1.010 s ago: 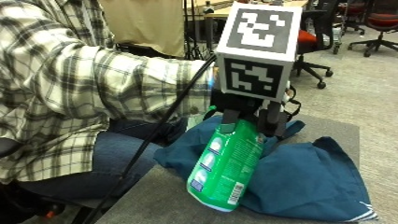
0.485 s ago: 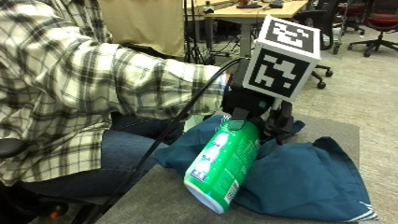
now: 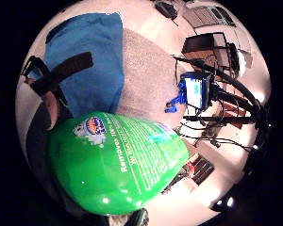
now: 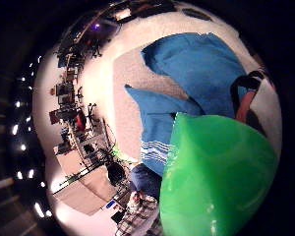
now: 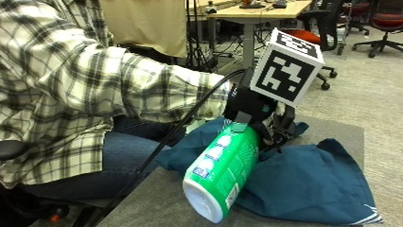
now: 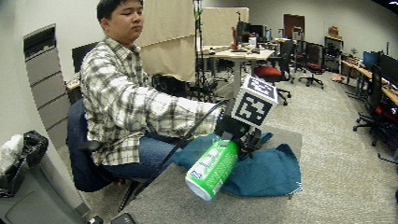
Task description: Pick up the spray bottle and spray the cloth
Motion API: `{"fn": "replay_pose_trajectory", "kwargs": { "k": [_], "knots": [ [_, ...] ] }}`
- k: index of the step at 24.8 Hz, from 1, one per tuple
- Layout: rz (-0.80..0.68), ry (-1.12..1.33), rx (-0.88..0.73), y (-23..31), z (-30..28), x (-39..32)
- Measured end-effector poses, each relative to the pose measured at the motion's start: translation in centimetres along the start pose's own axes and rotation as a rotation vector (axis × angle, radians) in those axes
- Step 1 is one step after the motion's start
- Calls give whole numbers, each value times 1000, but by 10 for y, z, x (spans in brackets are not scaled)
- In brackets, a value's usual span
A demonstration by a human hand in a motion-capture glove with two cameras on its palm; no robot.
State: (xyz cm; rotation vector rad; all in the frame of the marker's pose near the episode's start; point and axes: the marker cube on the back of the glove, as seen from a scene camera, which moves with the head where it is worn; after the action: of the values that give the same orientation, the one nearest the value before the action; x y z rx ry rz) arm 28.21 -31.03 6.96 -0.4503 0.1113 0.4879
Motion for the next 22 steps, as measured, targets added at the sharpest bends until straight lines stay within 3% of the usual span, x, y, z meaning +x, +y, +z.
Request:
{"fn": "replay_pose_trajectory", "kwargs": {
  "k": [22],
  "knots": [
    [-26, 216, -62, 4, 31, -19]
  ]
}}
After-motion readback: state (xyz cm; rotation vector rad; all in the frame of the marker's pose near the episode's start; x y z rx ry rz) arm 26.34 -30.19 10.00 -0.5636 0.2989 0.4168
